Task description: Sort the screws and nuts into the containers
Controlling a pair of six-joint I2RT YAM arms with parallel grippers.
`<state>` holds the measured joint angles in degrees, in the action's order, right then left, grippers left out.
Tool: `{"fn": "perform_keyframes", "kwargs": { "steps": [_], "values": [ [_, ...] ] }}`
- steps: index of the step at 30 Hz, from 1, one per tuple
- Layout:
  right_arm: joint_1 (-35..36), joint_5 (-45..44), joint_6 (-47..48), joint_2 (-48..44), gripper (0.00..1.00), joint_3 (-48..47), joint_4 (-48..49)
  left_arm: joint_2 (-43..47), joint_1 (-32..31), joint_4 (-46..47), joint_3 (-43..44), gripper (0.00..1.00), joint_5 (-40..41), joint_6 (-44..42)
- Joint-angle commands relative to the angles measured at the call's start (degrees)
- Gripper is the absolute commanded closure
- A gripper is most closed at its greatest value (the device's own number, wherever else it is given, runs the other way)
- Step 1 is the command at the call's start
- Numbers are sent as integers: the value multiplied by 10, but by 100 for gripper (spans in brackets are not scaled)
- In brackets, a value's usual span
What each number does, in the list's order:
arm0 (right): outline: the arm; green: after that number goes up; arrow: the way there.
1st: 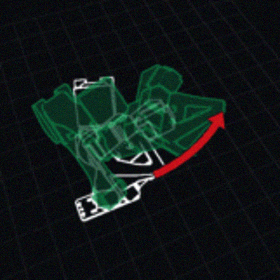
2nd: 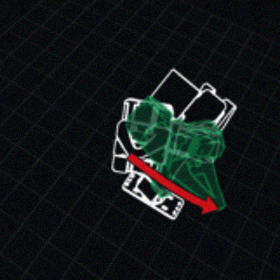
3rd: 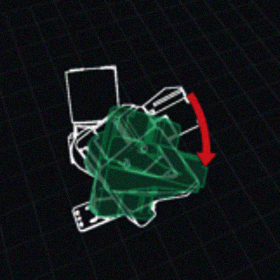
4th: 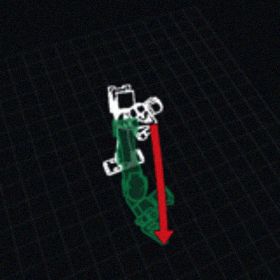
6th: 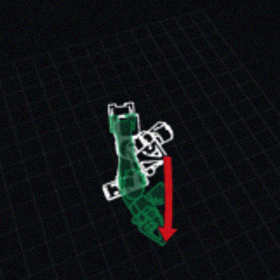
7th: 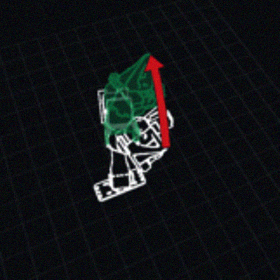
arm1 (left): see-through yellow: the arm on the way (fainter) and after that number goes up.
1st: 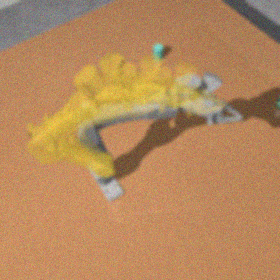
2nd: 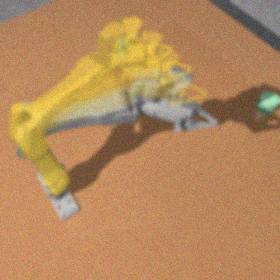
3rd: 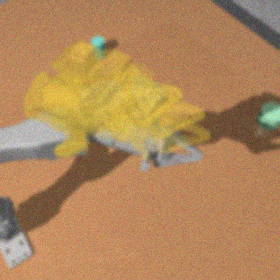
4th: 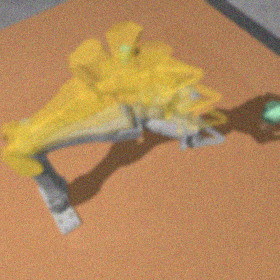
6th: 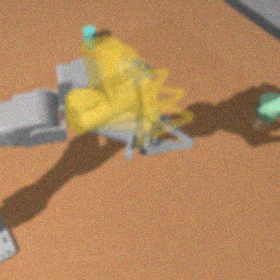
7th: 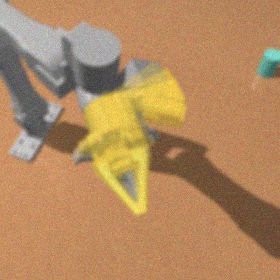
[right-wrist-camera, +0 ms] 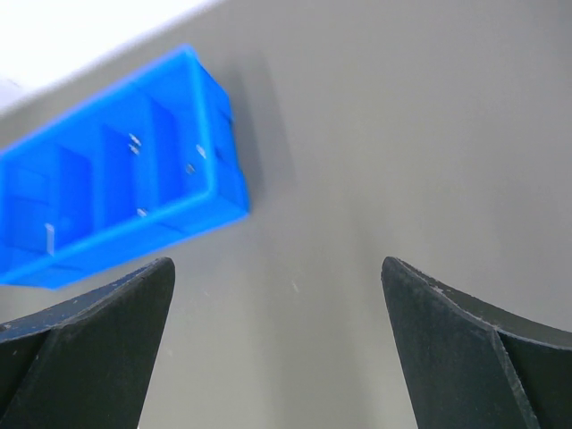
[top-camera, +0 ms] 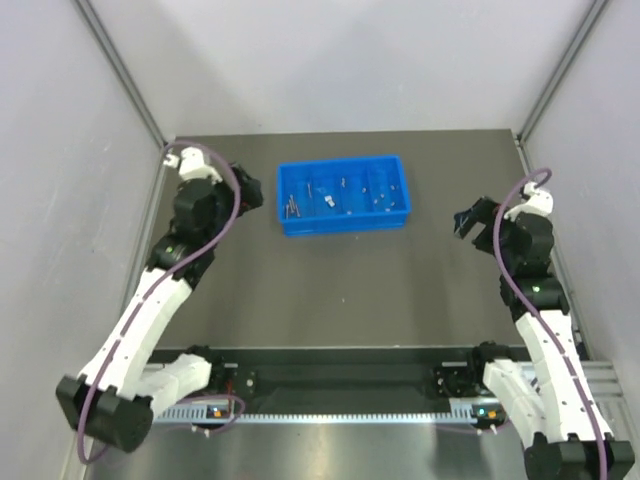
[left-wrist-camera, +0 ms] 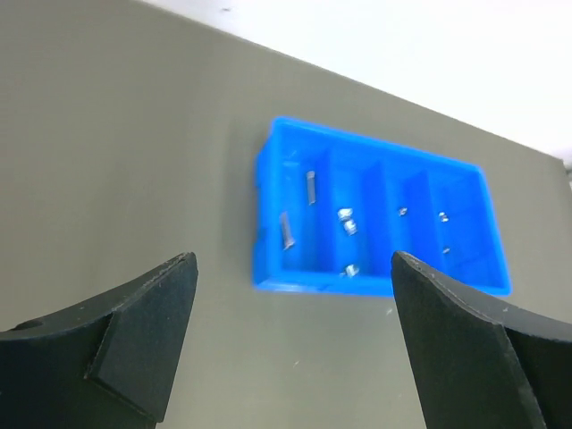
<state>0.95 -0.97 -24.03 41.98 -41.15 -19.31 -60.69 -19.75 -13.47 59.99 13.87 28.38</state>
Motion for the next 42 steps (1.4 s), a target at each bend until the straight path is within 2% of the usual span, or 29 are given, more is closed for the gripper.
{"fn": "perform_keyframes", "kwargs": {
  "steps": [1,2,8,12,20,25,42],
  "values": [
    [-5,7,9,-58,0,21,73,91,23,-65,-93,6,-18,23],
    [-5,7,0,-84,0,53,95,136,23,-79,-112,6,-14,32],
    [-5,27,-52,-176,0,177,147,239,22,-120,-177,7,68,145],
    [-5,29,-75,-220,0,221,152,315,22,-145,-235,7,84,175],
    [-5,49,-73,-202,0,237,156,434,22,-153,-309,7,69,174],
    [-6,62,-67,-186,0,225,158,457,22,-181,-310,7,99,164],
    [-5,67,-51,-175,0,210,153,450,22,-177,-312,7,102,160]
  ]
}}
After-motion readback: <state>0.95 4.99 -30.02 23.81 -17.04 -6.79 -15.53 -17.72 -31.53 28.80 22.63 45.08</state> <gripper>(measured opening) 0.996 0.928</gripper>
